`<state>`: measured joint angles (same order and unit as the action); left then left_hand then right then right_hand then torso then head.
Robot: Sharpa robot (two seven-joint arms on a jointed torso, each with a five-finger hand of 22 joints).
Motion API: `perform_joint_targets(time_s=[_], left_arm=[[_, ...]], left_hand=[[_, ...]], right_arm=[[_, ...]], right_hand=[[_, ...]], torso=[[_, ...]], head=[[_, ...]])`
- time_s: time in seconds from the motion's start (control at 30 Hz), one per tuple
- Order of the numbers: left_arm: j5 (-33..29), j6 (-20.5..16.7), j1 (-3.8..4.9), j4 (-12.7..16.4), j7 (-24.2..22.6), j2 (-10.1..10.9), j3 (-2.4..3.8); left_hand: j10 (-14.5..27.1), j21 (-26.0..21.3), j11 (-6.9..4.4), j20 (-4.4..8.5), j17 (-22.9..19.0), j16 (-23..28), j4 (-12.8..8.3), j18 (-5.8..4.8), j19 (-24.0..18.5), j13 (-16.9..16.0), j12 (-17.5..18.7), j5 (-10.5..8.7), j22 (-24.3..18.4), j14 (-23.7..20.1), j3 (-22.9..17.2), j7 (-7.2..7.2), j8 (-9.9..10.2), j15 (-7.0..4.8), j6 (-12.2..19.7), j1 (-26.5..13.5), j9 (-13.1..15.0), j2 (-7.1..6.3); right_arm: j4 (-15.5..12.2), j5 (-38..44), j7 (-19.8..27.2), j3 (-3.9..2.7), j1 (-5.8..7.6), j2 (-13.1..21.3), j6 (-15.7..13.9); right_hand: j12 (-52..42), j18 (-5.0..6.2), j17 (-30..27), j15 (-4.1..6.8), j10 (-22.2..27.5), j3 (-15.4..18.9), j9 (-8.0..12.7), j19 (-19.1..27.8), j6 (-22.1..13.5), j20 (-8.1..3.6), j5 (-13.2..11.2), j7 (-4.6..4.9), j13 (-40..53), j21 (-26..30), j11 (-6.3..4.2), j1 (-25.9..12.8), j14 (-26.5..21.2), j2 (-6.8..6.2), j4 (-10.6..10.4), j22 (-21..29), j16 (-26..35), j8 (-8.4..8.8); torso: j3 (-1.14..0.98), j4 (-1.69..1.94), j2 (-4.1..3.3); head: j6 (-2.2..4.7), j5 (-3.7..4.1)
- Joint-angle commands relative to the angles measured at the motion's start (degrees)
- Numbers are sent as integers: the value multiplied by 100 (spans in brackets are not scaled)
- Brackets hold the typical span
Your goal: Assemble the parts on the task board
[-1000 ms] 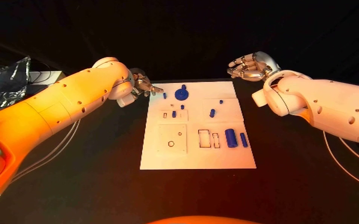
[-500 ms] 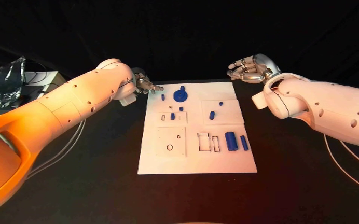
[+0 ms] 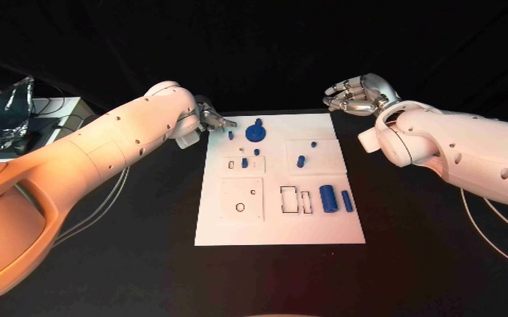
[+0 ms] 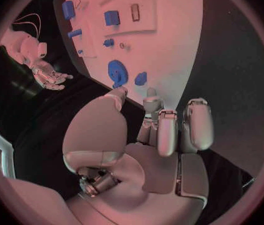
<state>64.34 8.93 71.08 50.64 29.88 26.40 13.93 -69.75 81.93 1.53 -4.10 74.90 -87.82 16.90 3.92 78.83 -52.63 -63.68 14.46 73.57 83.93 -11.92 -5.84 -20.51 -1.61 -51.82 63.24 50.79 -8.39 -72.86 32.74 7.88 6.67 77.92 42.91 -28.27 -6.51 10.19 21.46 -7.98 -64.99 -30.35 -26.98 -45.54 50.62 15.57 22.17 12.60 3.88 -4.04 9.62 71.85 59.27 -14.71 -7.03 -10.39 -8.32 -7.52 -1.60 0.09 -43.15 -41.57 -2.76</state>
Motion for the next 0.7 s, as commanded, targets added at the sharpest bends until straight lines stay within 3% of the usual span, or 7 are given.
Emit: perform_joint_targets(time_s=[0.03, 0.7], left_arm=[[-79, 145, 21, -7, 15, -36, -1], [-114, 368, 40, -36, -2, -102, -72]], left_hand=[[-32, 27, 2, -10, 1135, -27, -2, -15, 39, -3, -33, -11, 13, 492, 49, 2, -41, -29, -22, -50, 11, -1], [-34, 46, -32, 19, 1164, -45, -25, -22, 55, -2, -60, 21, 49, 502, -38, 35, -156, -60, 3, 229, 67, 68]], right_arm=[[-9, 16, 67, -4, 7, -13, 2], [-11, 28, 53, -4, 14, -35, 6]], right_hand=[[6, 49, -7, 3, 45, 28, -7, -40, 13, -6, 5, 60, -6, -15, -6, 1, 28, 34, 5, 5, 16, 32], [5, 45, -17, -2, 48, 32, -8, -28, 13, -3, 16, 61, -7, 1, -4, -1, 14, 34, 5, 22, 30, 37]], torso=[[-1, -4, -7], [5, -5, -19]], head=[[1, -13], [-31, -10]])
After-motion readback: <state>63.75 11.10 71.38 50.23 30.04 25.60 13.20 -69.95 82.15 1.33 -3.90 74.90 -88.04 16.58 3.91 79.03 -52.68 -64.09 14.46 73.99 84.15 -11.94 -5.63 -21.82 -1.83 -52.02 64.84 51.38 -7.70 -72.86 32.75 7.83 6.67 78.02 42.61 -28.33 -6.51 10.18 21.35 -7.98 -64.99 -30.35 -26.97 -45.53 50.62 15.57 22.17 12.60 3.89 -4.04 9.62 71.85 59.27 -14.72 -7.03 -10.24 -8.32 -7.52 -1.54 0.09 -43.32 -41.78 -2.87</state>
